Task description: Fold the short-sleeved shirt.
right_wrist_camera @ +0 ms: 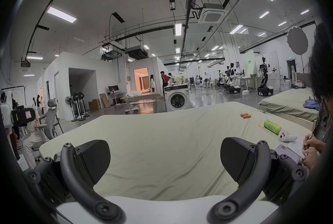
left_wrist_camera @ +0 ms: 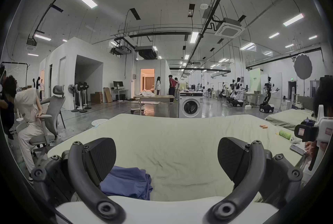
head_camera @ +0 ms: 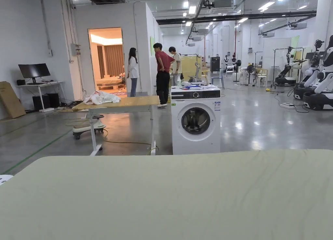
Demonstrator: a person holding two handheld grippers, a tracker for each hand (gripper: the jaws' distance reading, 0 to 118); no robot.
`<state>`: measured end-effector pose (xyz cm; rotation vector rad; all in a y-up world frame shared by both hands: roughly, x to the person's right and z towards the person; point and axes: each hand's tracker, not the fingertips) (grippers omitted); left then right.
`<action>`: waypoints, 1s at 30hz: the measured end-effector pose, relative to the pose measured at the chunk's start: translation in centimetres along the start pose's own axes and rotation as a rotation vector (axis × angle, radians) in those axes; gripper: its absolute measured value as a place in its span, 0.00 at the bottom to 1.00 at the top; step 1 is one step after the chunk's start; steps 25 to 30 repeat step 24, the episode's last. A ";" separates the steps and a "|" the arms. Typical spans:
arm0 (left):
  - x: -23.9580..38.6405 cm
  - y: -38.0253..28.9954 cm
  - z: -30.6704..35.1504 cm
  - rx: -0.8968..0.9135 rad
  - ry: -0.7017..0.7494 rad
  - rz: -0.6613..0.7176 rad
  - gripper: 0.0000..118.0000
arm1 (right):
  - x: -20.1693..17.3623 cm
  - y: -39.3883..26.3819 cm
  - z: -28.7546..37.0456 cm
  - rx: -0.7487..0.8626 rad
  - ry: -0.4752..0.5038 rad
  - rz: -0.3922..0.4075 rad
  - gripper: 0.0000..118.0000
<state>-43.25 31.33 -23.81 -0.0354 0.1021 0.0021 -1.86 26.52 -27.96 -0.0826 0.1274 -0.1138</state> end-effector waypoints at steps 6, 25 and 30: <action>0.4 -0.1 -0.1 -0.015 -0.026 -0.008 0.96 | 0.0 1.3 -0.2 0.002 -0.078 -0.171 1.00; 1.4 -0.4 -0.7 -0.074 -0.064 0.001 0.96 | 1.0 3.7 -1.7 -0.247 -0.044 -0.490 1.00; 1.4 -0.4 -0.7 -0.074 -0.064 0.001 0.96 | 1.0 3.7 -1.7 -0.247 -0.044 -0.490 1.00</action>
